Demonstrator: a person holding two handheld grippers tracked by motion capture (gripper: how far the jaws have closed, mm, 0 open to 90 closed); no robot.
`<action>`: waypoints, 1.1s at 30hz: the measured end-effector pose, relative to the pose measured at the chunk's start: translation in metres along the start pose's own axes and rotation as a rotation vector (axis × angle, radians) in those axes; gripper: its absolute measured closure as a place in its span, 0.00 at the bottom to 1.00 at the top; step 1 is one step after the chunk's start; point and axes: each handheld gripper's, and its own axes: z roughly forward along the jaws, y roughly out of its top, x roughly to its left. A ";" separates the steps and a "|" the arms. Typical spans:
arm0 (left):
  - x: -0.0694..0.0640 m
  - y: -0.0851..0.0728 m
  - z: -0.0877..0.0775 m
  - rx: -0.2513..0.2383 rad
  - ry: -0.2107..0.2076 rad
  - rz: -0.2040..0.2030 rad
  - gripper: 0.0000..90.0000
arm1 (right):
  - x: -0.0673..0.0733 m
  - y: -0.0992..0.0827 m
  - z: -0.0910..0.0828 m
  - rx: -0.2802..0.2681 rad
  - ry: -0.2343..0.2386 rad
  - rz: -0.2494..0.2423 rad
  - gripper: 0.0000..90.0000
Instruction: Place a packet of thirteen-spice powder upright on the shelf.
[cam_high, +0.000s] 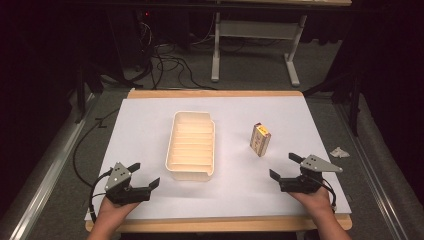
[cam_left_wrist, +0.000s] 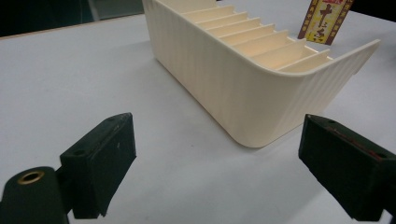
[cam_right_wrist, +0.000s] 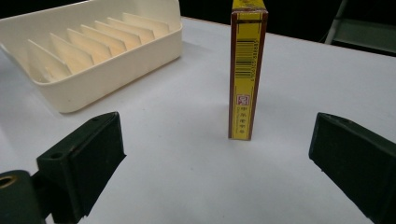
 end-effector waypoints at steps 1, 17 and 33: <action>0.001 0.000 0.000 0.000 0.002 -0.001 0.12 | 0.000 0.000 0.001 0.002 0.000 -0.008 0.03; 0.002 -0.002 0.004 0.003 0.017 -0.004 0.11 | -0.004 -0.001 -0.001 -0.009 -0.006 0.002 0.03; 0.002 -0.004 0.006 0.022 0.009 0.003 0.11 | -0.006 0.020 0.006 -0.023 -0.067 -0.004 0.04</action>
